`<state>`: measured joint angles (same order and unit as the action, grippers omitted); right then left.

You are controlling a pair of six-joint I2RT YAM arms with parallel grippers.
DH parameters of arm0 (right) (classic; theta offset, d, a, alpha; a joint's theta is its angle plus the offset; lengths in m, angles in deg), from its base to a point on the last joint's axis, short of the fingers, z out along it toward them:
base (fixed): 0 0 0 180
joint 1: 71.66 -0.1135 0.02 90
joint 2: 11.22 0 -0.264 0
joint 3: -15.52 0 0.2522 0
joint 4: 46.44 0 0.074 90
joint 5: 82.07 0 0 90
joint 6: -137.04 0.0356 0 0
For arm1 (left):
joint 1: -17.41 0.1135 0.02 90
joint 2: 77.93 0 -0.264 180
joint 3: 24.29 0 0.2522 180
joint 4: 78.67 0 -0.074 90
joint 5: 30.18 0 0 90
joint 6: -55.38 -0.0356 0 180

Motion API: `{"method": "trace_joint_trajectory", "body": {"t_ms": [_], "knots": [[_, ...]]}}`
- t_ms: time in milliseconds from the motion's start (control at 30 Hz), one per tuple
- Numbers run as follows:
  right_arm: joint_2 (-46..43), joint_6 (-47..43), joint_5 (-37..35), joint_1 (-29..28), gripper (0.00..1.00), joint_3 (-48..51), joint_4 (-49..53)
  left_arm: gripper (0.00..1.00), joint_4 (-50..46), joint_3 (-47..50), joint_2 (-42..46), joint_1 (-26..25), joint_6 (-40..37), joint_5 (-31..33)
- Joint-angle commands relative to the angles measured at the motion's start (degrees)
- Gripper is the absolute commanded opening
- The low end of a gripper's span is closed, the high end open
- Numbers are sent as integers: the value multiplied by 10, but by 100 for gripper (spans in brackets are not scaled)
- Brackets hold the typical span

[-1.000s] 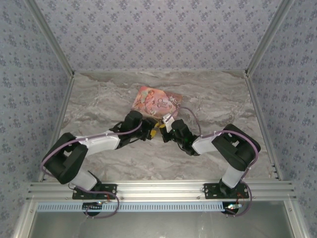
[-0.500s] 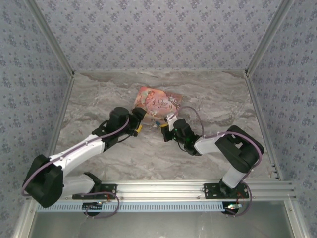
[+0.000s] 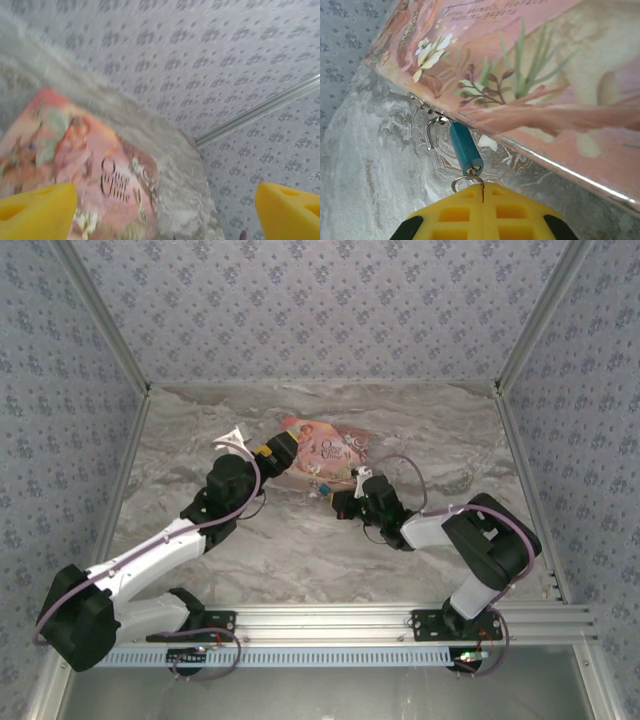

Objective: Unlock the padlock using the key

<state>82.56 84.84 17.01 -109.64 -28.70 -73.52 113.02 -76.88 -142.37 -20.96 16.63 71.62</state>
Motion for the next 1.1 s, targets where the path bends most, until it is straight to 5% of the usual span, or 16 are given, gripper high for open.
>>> {"method": "trace_joint_trajectory", "body": {"t_ms": [0, 200, 300, 433, 633, 900, 1067], "knots": [[5, 81, 48, 16, 0, 9, -4, 91, 73, -30, 7, -2, -194, 24], [9, 126, 73, 37, 0, 35, -27, 92, -119, -97, 7, 4, -278, 23], [13, 145, 103, 54, 0, 45, -48, 92, -194, -107, 1, 23, -258, 19], [0, 131, 115, 67, 0, 45, -17, 92, -253, -116, -16, 96, -183, -63], [-50, 77, 101, 84, 28, 59, 46, 92, -289, -157, -82, 193, -166, -202], [-121, 11, 141, 116, 60, 69, 88, 91, -278, -230, -224, 242, -177, -329], [-111, 10, 201, 120, 66, 38, 71, 89, -284, -279, -304, 240, -181, -390]]}}
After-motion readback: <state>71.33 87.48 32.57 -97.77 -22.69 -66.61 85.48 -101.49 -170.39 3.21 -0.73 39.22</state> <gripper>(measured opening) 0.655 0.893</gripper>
